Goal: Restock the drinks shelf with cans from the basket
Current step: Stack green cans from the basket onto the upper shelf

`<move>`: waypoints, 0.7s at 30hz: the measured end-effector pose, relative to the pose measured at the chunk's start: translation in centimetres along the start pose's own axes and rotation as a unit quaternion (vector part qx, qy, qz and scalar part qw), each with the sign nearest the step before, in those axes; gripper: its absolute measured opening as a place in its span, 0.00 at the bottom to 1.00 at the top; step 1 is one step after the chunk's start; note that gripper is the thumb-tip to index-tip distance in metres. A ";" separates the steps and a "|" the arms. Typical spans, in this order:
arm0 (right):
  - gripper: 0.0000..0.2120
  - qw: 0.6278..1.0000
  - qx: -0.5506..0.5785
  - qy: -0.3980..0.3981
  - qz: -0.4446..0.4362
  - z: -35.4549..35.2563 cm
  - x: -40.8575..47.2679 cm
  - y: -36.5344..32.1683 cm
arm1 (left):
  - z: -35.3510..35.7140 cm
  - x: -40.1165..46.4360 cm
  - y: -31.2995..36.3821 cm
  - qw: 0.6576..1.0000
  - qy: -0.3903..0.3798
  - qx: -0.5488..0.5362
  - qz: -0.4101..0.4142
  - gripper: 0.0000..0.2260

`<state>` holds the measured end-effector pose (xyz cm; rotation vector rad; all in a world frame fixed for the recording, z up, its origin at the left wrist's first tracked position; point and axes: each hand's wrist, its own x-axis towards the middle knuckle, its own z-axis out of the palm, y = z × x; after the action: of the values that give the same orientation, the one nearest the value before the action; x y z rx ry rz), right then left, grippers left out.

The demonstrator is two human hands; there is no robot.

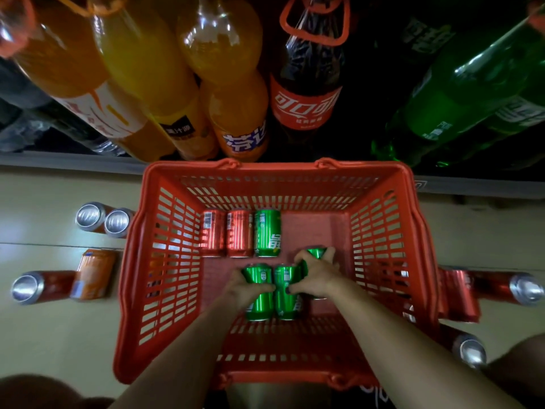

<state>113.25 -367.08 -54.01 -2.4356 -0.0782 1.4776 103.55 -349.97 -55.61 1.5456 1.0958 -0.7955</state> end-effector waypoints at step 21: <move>0.16 0.871 0.473 -0.075 0.112 0.6 -0.4 4.1 | -0.5 -2.5 1.7 0.953 -0.230 -0.196 -0.024 0.16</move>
<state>112.15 -370.91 -55.04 -1.5503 0.7419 1.3237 104.21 -350.17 -52.64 0.9409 0.8779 -0.8559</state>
